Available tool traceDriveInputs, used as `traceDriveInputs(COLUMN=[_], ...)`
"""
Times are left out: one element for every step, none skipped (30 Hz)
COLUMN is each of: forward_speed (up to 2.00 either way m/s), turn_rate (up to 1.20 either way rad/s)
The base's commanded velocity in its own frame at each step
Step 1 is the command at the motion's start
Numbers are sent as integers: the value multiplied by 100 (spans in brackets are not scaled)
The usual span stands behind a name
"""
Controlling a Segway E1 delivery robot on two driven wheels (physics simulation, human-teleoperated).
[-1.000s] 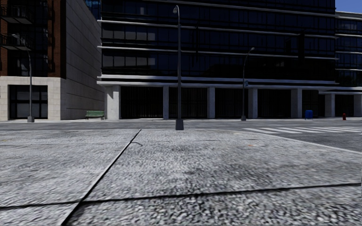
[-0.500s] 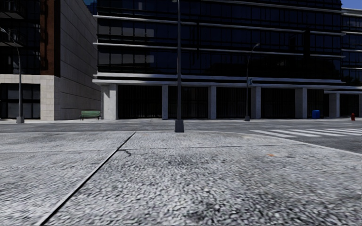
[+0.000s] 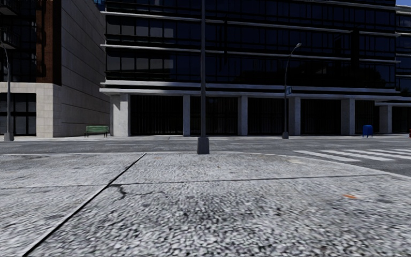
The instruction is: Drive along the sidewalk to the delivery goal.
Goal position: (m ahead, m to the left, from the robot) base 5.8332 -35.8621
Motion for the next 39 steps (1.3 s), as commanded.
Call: traceDriveInputs(forward_speed=[200,200,200,200,200,200,200,200,200,200,200,200,200,200,200,200,200,200,200,200,200,200,200,200,200,200,200,200,200,200,200,200,200,200,200,200,200,200,200], turn_rate=[0,0,0,0,-6,-6,-12,-18,-22,-22,-23,-24,-25,-25,-28,-36,-40,-40,-40,-40,-41,-41,-41,-41,-48,-60,-65,-65,-64,-62,-61,-61,-60,-60,-60,-60,-60,-60,-56])
